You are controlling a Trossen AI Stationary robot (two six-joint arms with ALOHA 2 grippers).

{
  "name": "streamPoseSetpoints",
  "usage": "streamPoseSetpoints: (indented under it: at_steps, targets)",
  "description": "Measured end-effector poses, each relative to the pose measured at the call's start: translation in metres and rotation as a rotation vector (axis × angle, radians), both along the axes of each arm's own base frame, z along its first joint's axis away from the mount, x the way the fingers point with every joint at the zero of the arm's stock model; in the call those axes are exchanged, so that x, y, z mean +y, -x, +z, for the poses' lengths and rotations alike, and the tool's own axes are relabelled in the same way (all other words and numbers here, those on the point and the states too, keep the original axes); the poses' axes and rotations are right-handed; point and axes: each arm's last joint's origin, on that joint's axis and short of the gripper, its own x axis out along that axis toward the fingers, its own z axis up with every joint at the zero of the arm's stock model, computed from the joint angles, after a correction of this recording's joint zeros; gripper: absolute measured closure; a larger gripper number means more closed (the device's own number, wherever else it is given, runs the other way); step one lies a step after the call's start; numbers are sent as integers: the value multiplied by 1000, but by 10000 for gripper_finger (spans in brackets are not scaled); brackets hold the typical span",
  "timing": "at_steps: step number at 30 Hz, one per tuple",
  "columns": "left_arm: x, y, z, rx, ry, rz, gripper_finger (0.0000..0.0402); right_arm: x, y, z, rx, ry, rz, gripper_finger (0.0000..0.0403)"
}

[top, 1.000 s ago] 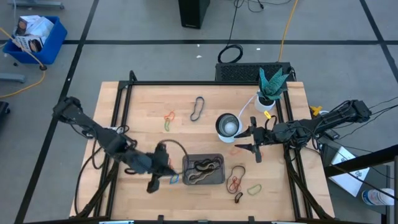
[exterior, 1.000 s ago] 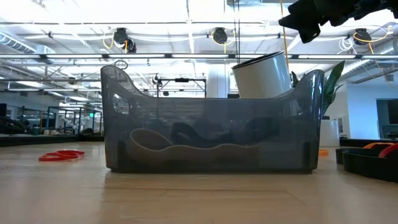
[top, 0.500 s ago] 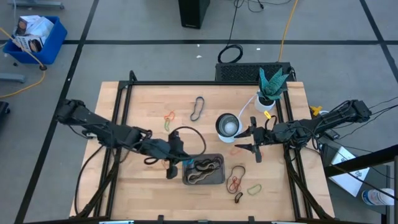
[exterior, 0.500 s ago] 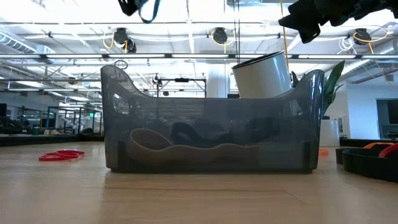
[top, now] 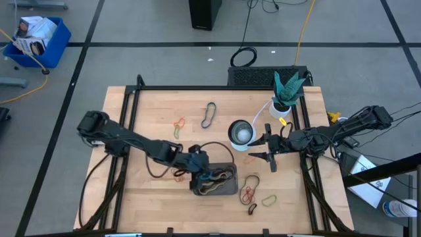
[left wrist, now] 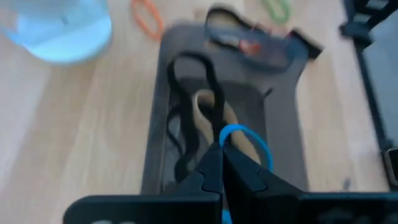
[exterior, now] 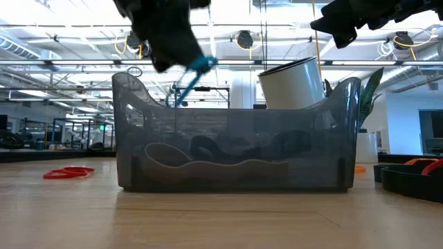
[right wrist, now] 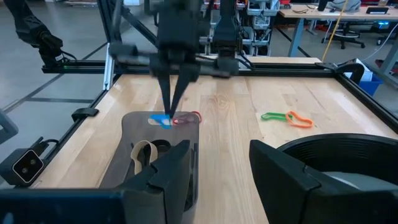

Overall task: Pick and place rubber bands into bin
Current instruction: Put the small blue rubber band into the black bin

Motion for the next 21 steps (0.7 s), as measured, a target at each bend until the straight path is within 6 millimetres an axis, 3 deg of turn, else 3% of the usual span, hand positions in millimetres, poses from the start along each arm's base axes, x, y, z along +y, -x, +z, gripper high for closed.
streamPoseSetpoints:
  at_steps: [8, 21]
  targets:
    - [-1, -10, -32, 101, 13, 41, 388, 0, 0, 0, 0, 0, 0, 241]
    - [0, -10, -31, 94, 21, 79, 385, 0, 0, 0, 1, 0, 0, 241]
